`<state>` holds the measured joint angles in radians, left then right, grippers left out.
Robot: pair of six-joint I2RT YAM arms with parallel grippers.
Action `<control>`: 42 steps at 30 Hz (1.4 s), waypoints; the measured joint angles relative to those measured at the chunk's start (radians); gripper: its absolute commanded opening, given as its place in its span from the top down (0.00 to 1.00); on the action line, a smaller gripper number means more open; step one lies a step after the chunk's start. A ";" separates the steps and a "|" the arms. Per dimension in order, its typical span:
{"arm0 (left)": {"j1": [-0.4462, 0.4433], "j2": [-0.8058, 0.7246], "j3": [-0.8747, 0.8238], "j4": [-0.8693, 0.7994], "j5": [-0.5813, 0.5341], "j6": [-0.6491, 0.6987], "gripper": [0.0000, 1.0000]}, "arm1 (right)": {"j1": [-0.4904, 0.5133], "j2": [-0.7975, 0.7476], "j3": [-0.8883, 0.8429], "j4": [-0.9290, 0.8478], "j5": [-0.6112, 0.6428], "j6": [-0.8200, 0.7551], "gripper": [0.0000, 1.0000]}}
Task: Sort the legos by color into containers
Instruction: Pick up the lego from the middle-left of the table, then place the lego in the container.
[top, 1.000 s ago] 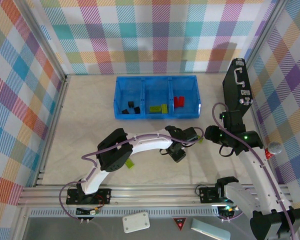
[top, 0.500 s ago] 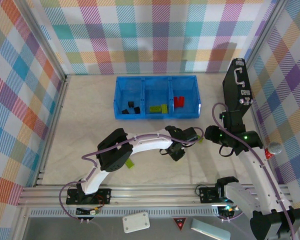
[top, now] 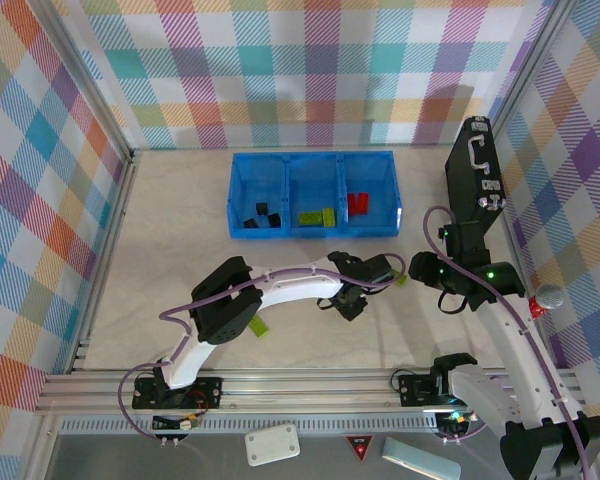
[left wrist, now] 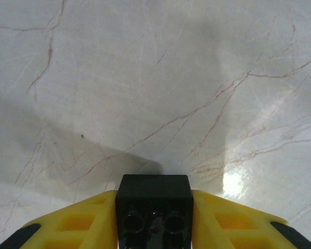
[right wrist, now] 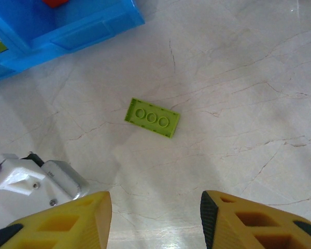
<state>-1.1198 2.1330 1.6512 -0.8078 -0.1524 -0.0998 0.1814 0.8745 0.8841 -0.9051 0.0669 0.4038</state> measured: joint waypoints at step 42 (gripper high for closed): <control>0.668 -0.174 0.097 -0.101 -0.181 -0.094 0.62 | 0.000 0.007 0.000 0.000 -0.015 0.000 0.50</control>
<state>-0.4515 1.9587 1.7477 -0.9085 -0.3332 -0.1940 0.1814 0.8814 0.8841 -0.9047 0.0521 0.4034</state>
